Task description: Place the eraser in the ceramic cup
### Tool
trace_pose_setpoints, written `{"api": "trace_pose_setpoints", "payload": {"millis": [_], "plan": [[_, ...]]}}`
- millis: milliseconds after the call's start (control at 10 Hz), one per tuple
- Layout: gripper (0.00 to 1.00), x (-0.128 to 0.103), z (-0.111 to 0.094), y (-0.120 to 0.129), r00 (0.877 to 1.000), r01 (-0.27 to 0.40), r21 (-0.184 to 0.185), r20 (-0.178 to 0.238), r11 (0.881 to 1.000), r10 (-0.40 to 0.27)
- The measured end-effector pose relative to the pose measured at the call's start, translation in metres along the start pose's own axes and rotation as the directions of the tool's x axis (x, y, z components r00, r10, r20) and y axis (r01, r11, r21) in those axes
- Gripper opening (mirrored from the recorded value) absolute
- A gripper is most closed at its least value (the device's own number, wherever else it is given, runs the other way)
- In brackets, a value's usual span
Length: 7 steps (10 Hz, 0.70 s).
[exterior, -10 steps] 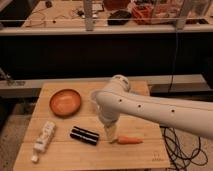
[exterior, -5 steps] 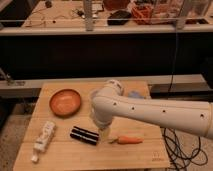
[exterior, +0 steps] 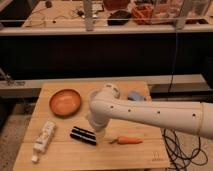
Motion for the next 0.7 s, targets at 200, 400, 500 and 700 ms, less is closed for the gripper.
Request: {"api": "trace_pose_setpoints", "payload": {"millis": [200, 400, 500, 700], "plan": [[0.80, -0.009, 0.015, -0.004, 1.000, 0.003, -0.003, 0.019, 1.000, -0.003], [0.80, -0.015, 0.030, -0.008, 0.999, 0.008, -0.001, 0.032, 1.000, -0.008], [0.80, -0.018, 0.034, -0.010, 0.999, 0.011, -0.001, 0.038, 1.000, -0.011], [0.80, -0.020, 0.042, -0.009, 0.999, 0.012, -0.004, 0.043, 1.000, -0.011]]}}
